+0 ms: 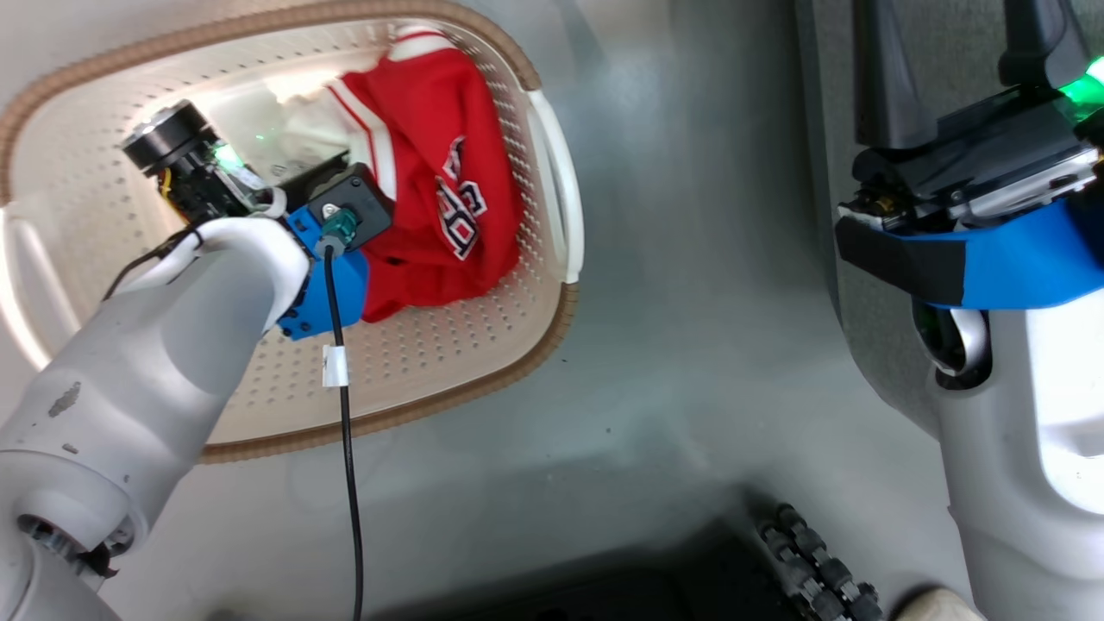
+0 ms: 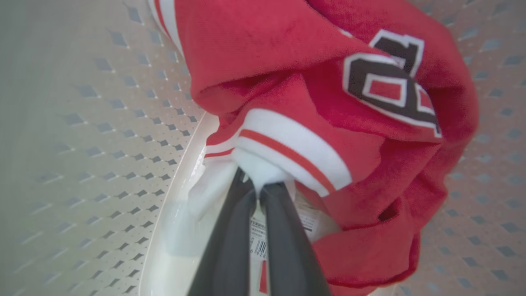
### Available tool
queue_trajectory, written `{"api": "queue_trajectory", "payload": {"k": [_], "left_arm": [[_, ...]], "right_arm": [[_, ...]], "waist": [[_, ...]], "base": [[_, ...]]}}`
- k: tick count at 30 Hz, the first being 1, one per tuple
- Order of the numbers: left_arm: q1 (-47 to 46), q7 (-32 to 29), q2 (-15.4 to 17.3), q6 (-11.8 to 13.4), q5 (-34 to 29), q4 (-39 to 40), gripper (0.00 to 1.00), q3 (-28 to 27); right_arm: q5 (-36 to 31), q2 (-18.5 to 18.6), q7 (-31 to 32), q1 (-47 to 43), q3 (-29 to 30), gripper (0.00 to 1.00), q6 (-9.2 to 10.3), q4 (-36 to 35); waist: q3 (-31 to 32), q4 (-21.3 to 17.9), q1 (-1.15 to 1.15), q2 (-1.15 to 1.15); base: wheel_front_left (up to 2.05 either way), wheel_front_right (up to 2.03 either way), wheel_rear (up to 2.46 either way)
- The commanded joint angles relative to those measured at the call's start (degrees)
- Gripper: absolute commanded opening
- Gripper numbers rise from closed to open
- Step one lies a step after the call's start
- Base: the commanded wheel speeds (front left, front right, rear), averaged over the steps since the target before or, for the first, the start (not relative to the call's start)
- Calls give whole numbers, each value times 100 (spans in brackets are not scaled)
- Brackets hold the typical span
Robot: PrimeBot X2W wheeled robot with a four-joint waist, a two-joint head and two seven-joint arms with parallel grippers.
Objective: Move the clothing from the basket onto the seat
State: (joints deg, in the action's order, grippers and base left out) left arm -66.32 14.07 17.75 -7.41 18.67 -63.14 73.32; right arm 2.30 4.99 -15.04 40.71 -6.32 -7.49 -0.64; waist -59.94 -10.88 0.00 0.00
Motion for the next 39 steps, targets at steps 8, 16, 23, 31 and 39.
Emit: {"api": "queue_trajectory", "payload": {"k": [8, 16, 23, 31, 39], "left_arm": [[-16, 116, -163, -3, 435, 498, 0, -214], [541, 120, -169, 205, 366, 1511, 0, -795], [1007, 119, -246, 282, 184, 2160, 0, -1271], [1510, 120, -291, 297, 36, 2706, 0, -1906], [1856, 120, -452, 282, -95, 3096, 0, -2434]], "right_arm": [[-52, 152, -21, -160, 110, 100, -1, 109], [-57, 283, -21, -409, 207, 100, -1, 274], [-26, 378, -21, -684, 248, 100, -1, 451], [30, 404, -21, -1115, 287, 100, -1, 661], [85, 335, -21, -1559, 344, 100, -1, 811]], "waist": [[564, 376, 0, 0], [1254, 648, 0, 0], [1917, 830, 0, 0], [2803, 959, 0, 0], [3616, 1037, 0, 0]], "base": [[0, 0, 0], [0, 0, 0], [0, 0, 0], [0, 0, 0], [0, 0, 0]]}}
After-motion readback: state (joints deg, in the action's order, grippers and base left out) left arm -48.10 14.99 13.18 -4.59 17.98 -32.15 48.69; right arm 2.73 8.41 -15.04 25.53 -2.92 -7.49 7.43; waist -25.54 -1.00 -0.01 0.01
